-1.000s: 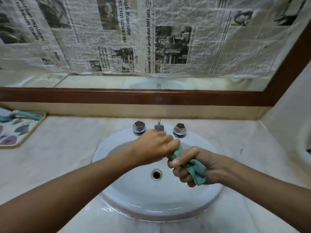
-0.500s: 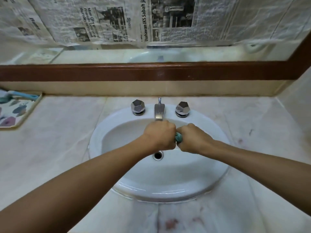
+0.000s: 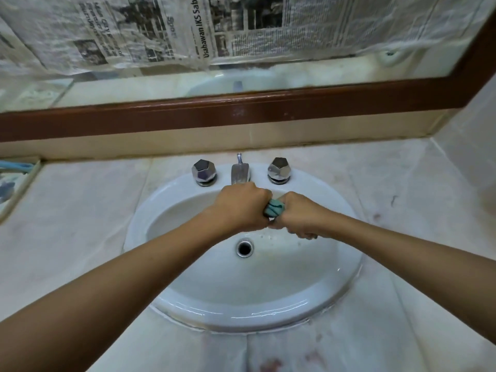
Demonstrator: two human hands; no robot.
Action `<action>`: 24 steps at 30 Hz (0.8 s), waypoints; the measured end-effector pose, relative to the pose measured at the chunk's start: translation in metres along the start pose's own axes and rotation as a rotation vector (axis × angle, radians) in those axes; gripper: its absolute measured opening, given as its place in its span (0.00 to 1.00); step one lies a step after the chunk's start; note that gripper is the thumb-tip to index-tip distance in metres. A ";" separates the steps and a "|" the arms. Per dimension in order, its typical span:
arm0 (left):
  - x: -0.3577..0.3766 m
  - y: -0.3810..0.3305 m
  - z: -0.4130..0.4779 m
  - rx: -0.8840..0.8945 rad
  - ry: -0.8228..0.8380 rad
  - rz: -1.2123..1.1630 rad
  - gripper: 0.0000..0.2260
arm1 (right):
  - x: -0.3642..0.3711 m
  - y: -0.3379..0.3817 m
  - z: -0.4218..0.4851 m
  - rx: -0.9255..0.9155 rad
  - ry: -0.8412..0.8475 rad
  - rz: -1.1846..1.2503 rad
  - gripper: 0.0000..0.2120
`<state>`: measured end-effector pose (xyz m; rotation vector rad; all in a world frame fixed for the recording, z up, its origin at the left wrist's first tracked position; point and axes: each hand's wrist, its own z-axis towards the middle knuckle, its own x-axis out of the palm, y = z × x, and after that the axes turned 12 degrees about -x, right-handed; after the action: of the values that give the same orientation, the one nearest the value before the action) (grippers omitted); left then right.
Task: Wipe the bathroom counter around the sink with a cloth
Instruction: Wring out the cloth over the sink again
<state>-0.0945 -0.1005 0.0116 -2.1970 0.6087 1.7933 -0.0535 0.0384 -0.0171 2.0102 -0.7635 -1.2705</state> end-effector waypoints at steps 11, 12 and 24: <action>0.022 0.012 -0.024 0.471 -1.085 -0.169 0.11 | -0.029 0.016 -0.016 0.179 1.209 1.103 0.19; 0.010 0.014 -0.017 0.566 -1.090 -0.232 0.07 | -0.029 0.021 -0.017 0.138 1.260 1.090 0.18; -0.042 0.032 -0.021 0.645 -0.607 0.044 0.18 | -0.053 0.030 -0.030 0.137 1.100 1.062 0.18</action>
<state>-0.0972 -0.1308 0.0600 -1.1611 0.9151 1.8103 -0.0499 0.0649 0.0453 1.5810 -1.0572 0.4786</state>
